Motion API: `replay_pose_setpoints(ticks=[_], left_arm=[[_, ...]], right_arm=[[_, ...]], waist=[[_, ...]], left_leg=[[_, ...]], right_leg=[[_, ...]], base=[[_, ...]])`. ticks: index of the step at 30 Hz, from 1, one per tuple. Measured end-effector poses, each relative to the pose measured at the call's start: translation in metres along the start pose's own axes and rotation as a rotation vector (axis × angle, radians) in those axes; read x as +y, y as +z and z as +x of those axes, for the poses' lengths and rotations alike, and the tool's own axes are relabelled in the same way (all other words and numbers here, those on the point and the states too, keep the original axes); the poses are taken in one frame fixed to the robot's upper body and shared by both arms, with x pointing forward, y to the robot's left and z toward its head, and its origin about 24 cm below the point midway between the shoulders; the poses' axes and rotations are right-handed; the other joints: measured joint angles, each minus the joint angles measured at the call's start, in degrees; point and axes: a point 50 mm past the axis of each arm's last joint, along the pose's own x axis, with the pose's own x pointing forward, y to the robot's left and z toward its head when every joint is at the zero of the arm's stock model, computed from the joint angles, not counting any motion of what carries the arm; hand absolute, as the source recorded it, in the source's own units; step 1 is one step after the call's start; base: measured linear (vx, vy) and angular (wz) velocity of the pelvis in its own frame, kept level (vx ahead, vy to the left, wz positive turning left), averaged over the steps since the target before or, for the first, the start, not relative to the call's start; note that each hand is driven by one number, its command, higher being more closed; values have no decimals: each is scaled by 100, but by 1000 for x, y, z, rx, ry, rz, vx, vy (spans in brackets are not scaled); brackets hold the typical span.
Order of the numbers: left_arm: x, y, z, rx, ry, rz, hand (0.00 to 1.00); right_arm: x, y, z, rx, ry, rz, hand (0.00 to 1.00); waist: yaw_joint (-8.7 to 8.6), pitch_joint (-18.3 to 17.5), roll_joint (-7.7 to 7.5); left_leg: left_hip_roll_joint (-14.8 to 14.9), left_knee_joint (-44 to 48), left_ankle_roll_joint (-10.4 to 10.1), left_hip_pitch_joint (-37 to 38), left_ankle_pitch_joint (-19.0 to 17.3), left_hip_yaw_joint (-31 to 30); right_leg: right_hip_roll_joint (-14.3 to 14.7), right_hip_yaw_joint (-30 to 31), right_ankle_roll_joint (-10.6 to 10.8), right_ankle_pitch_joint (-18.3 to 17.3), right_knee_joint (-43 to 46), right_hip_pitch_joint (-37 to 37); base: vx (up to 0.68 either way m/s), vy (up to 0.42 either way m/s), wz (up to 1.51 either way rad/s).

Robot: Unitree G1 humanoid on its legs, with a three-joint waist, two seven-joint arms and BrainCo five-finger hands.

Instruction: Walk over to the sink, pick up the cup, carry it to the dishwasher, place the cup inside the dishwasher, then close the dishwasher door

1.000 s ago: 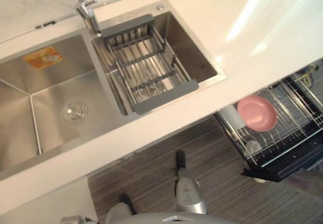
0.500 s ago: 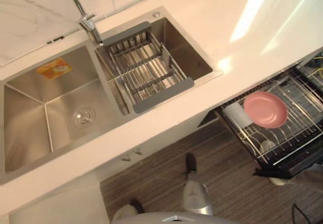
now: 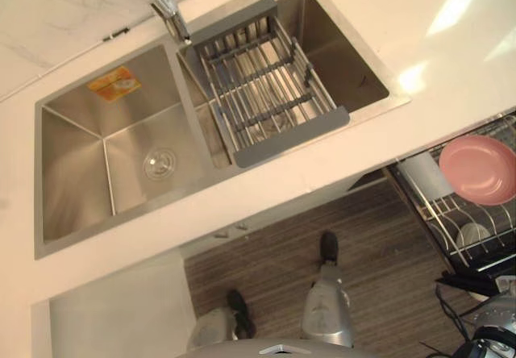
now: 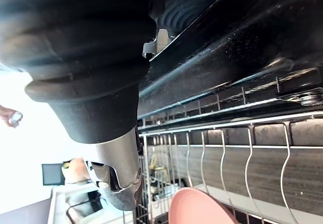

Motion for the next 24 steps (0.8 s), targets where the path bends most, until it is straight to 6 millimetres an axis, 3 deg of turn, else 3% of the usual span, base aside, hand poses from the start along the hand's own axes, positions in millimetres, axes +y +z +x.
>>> replay_pose_setpoints(ticks=[8,11,19,20,21,22,24], left_arm=[[0,3,0,-37,2,19,0],[-1,4,0,-47,5,39,0],[-14,7,1,-85,-5,32,0],[-26,13,1,-108,-21,26,0],[-36,27,-2,-157,-29,39,0],[-40,31,-2,-172,-37,39,0],[-51,37,-4,-197,-65,25,0]], right_arm=[[20,23,6,-97,167,21,0],[36,31,9,-120,224,70,0],[105,50,3,-155,455,130,0],[126,57,0,-160,514,142,0],[136,60,-3,-165,545,131,0],[142,62,-4,-170,562,123,0],[173,60,-16,-132,667,47,0]], waist=[[-54,176,237],[-103,192,309],[-130,251,401],[-81,277,697],[-9,398,616],[-11,431,573],[34,437,565]], left_leg=[[-52,-18,65,-134,80,-139],[-94,-12,71,-188,177,-155],[-184,126,169,-491,478,-50],[65,-83,136,-517,299,13],[53,-145,131,-516,314,36],[42,-170,121,-479,349,13],[87,-368,335,-550,476,-61]], right_leg=[[-68,-118,-1,2,1,-40],[-123,-158,-1,2,0,-54],[-238,-171,30,-29,-41,-252],[-95,-100,-126,-97,655,-552],[-109,160,-280,-724,1757,-963],[-108,147,-257,-882,1770,-975],[123,114,-320,-738,1445,-962]], base=[[-11,-17,8],[-20,-16,10],[-71,-37,3],[-151,-87,-23],[-126,-103,-16],[-95,-74,-14],[-70,-79,-18]])
